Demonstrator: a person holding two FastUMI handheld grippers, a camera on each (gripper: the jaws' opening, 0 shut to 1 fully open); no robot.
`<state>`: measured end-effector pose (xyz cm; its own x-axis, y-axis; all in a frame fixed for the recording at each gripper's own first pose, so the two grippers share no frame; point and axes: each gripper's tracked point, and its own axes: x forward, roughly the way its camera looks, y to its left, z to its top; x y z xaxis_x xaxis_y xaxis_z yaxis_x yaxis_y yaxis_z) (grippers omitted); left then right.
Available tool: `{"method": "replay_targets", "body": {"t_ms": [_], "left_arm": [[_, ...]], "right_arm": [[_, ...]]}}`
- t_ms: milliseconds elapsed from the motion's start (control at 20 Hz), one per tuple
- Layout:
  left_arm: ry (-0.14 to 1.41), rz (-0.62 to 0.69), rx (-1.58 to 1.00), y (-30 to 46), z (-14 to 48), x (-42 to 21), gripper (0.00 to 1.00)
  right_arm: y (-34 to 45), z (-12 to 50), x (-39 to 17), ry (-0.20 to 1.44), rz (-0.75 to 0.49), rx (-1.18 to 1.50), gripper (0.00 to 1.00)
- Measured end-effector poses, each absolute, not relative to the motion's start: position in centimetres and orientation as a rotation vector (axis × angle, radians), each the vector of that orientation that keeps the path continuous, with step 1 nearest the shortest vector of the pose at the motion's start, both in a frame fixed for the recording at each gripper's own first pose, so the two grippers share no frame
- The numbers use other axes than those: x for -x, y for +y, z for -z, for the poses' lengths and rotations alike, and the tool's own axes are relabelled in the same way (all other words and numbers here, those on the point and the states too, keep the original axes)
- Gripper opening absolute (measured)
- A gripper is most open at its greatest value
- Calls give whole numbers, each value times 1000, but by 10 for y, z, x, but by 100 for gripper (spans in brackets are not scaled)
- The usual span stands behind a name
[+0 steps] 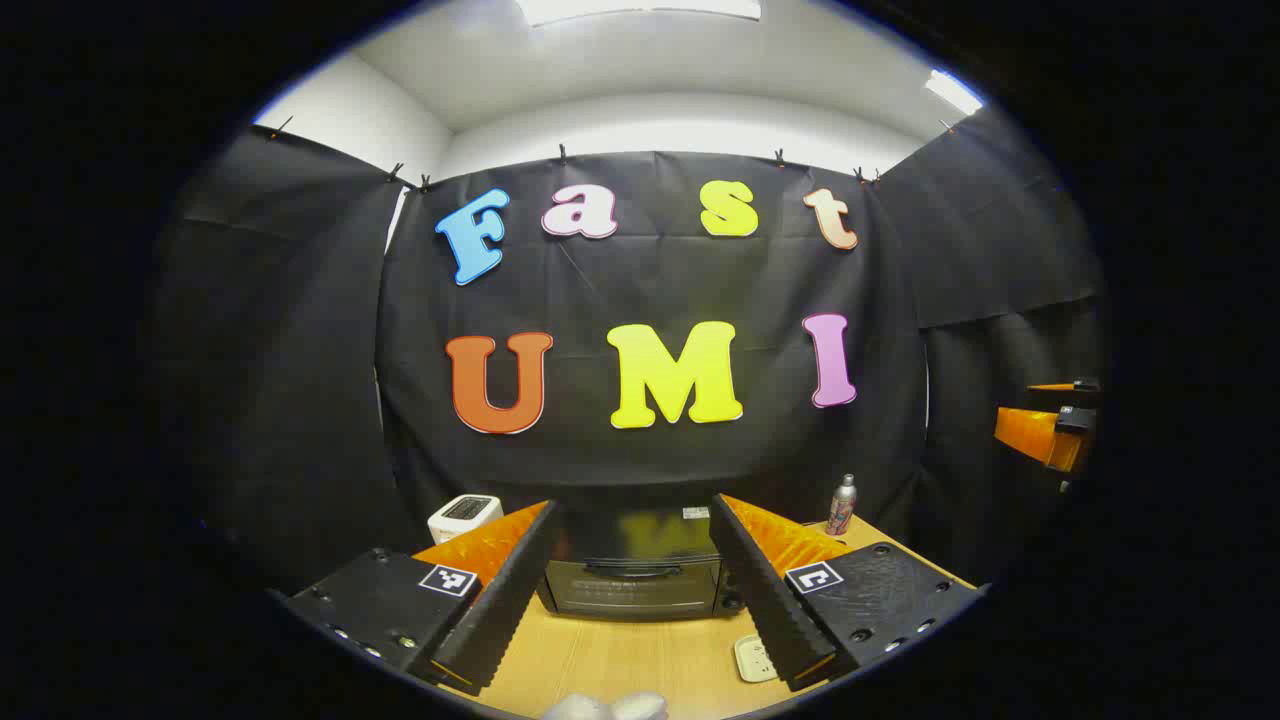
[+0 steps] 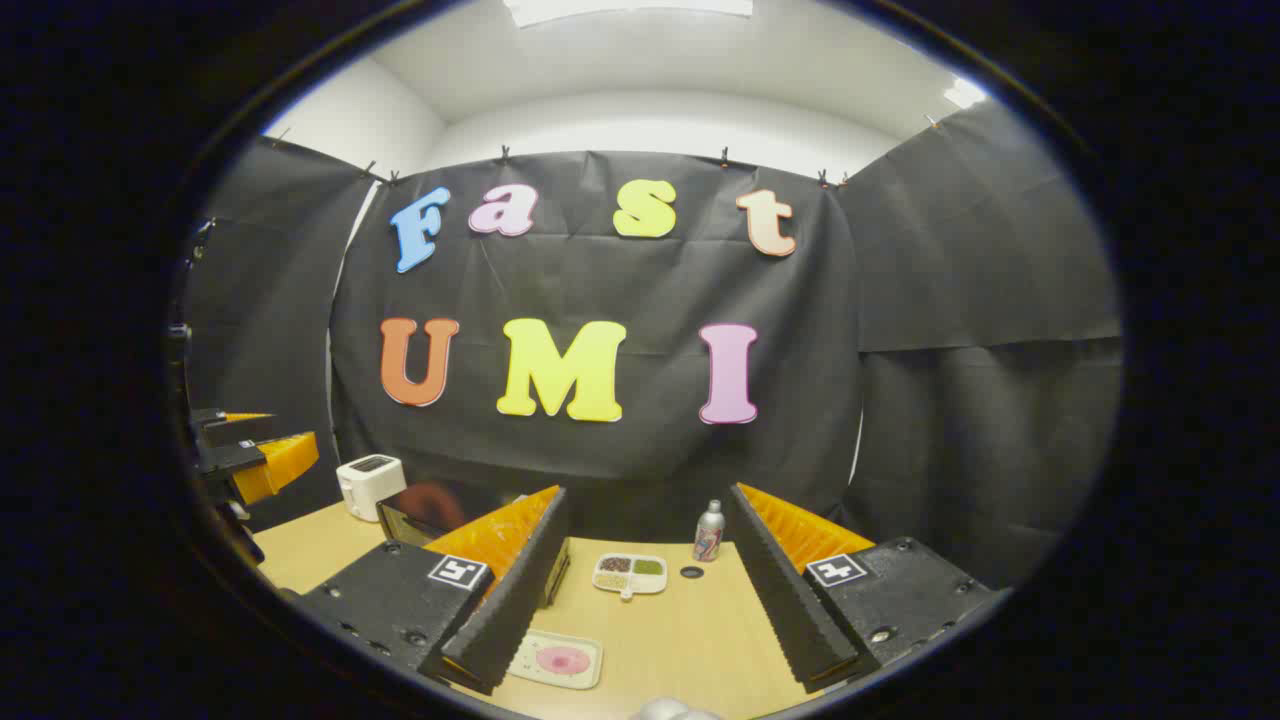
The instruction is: Open the electric oven with the left hand, put the food in, and close the electric oven.
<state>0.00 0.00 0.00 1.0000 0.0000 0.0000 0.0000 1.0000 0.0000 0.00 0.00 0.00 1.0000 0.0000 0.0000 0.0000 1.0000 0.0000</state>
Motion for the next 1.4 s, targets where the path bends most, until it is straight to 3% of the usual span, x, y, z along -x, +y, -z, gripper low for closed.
{"method": "replay_targets", "body": {"t_ms": [200, 250, 600, 650, 750, 1400], "left_arm": [[4, 10, 15, 5, 5, -1, 96], [7, 13, 20, 7, 5, -1, 96], [18, 33, 22, 11, 16, -15, 96], [18, 38, 21, 10, 19, -19, 96], [21, 57, 28, 5, 27, -29, 96], [166, 86, 37, -5, 144, -154, 97]], "right_arm": [[11, 5, -2, 11, -10, 4, 100], [14, 7, -2, 15, -11, 3, 96], [20, 13, -6, 35, -1, 3, 96], [20, 13, -7, 39, 0, 3, 100], [18, 11, -9, 43, 5, 8, 96], [-18, 17, 1, 120, 115, 6, 100]]}}
